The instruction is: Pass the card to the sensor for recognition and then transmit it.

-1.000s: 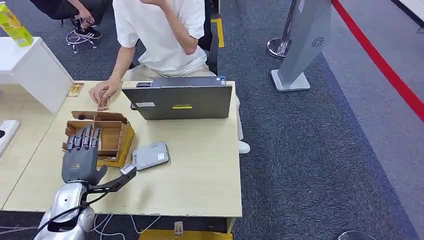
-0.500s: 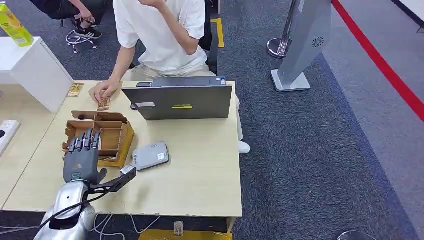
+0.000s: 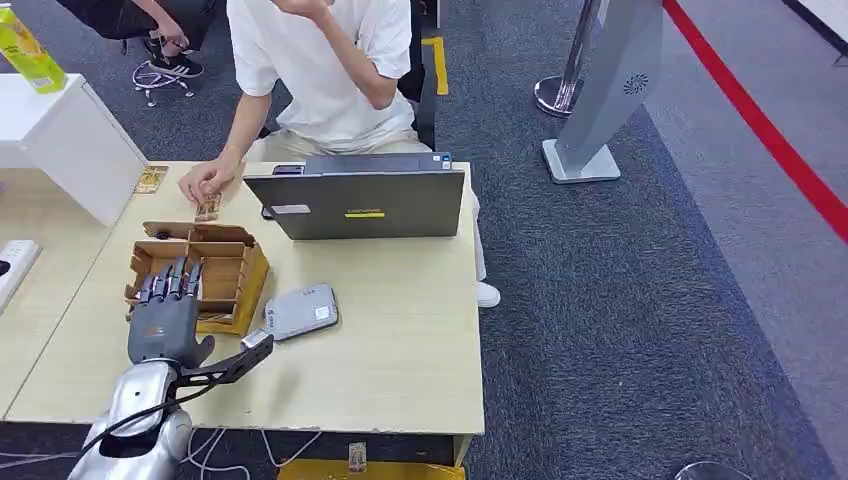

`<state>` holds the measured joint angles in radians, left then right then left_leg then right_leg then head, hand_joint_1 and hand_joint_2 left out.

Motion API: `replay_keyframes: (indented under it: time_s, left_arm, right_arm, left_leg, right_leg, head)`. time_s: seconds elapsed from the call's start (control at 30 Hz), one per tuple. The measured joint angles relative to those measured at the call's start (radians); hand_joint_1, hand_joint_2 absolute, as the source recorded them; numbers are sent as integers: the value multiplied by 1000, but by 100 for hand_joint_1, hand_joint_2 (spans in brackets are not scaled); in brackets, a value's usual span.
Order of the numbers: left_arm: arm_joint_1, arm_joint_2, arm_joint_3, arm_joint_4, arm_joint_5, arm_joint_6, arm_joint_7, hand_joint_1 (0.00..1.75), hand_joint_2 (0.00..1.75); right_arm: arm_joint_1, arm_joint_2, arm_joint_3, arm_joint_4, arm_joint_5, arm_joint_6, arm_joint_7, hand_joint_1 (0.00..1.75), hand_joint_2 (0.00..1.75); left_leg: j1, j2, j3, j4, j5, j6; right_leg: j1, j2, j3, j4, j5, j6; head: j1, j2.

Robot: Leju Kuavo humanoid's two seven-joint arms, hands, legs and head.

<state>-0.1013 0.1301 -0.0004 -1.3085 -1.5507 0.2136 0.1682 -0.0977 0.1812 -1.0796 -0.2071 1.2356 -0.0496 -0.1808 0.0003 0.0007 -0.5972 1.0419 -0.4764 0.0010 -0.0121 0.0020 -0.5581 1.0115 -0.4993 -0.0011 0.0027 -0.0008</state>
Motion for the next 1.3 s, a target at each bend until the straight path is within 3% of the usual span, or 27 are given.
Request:
replay_keyframes:
  time_s: [0.57,1.3]
  left_arm:
    - [-5,0,0,-1,0,0,73,0,175]
    - [-6,0,0,-1,0,-8,75,0,175]
  right_arm:
    - [0,0,0,0,15,-5,3,0,0]
    - [0,0,0,0,16,-4,3,0,0]
  left_leg:
    - [0,0,0,0,0,0]
    - [0,0,0,0,0,0]
  right_leg:
    - [0,0,0,0,0,0]
    - [0,0,0,0,0,0]
  head:
    - [0,0]
    - [0,0]
